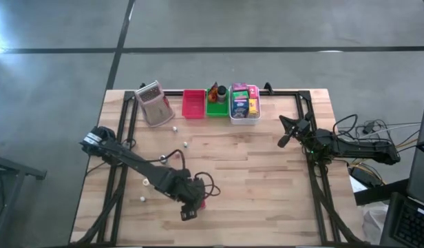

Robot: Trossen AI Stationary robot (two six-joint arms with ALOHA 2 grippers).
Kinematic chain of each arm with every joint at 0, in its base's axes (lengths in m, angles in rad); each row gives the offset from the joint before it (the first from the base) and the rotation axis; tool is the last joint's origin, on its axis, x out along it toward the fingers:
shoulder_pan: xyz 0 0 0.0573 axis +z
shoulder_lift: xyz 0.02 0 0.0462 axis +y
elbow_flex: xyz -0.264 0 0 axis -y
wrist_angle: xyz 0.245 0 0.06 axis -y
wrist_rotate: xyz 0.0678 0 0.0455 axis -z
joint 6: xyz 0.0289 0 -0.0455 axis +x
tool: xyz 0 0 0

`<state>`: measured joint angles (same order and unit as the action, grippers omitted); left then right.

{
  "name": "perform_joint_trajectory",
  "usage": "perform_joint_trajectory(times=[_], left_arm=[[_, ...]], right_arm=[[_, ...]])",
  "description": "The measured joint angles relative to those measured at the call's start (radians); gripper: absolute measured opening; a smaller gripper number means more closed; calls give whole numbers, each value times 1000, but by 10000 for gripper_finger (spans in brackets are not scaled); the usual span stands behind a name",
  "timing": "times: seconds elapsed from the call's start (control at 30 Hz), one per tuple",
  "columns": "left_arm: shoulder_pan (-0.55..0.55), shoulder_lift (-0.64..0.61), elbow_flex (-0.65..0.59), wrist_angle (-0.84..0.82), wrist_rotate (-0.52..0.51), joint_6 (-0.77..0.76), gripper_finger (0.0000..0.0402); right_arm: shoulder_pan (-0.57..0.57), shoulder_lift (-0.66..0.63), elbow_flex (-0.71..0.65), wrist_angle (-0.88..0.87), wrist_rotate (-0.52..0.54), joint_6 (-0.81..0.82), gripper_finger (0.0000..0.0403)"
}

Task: Pick & Place Kitchen Items
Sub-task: Put the red seasoning can into the green bin

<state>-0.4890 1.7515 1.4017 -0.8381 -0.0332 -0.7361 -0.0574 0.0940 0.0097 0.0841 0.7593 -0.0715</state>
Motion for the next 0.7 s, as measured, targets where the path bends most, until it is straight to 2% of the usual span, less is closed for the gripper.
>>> perform_joint_trajectory(times=[0.3, 0.7], left_arm=[[0, 0, 0, 55, 102, -18, 327], [-4, 0, 0, 86, 29, -15, 326]], right_arm=[[0, 0, 0, 0, 0, 0, 8], [0, 0, 0, 0, 0, 0, 8]])
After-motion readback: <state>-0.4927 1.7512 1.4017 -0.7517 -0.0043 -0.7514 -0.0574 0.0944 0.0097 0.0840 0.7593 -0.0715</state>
